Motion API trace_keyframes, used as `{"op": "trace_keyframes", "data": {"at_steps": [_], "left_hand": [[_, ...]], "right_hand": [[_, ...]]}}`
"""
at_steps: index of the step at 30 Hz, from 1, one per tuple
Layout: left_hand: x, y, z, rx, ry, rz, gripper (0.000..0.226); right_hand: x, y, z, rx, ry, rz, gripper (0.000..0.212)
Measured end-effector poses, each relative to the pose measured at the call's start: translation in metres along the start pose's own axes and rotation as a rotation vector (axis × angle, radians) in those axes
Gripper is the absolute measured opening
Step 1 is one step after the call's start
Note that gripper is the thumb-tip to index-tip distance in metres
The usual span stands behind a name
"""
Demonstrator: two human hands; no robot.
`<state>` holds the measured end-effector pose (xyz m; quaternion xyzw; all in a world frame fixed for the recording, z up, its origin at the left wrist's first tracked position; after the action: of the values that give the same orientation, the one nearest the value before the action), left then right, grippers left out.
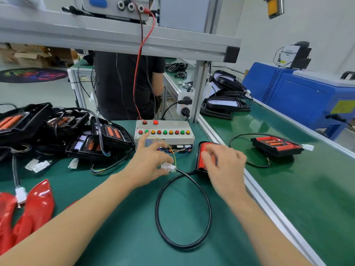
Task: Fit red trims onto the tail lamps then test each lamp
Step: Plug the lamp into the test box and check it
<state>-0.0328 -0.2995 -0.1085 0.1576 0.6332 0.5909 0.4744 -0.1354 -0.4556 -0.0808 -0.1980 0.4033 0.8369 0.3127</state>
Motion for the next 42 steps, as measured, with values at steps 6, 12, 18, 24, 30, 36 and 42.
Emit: {"op": "trace_keyframes", "data": {"at_steps": [6, 12, 18, 24, 30, 36, 42], "left_hand": [[0.002, 0.011, -0.001, 0.041, 0.015, -0.05, 0.022], [0.001, 0.005, 0.006, 0.058, 0.016, 0.082, 0.025], [-0.006, 0.004, 0.01, 0.136, 0.039, 0.19, 0.029], [-0.01, 0.0, 0.016, -0.037, 0.11, 0.256, 0.045], [0.005, -0.006, 0.011, -0.19, 0.093, 0.263, 0.045], [0.01, 0.035, -0.032, -0.224, -0.108, -0.079, 0.05], [-0.001, 0.016, -0.036, 0.337, 0.004, 0.176, 0.022]], "right_hand": [[0.014, -0.064, 0.023, 0.305, 0.117, 0.484, 0.037], [0.015, -0.07, 0.03, 0.332, 0.174, 0.481, 0.033], [0.02, -0.066, 0.031, 0.349, 0.219, 0.423, 0.037], [0.016, -0.054, 0.032, 0.356, 0.179, 0.348, 0.037], [-0.022, -0.007, -0.002, -0.233, -0.194, 0.015, 0.034], [-0.037, 0.019, -0.091, -0.399, -0.619, -0.235, 0.037], [-0.016, 0.009, -0.134, -0.429, -0.805, -0.23, 0.034]]}}
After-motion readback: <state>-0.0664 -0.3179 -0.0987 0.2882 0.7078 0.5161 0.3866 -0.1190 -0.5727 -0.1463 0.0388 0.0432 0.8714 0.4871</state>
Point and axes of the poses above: each hand's wrist, its own x-axis away from the middle knuckle, its own y-axis out of the back of the hand, z = x × y, the point moved 7 cm from there along -x, towards the middle knuckle, and after that the axes turned 12 degrees about -x, right-handed, at the moved point
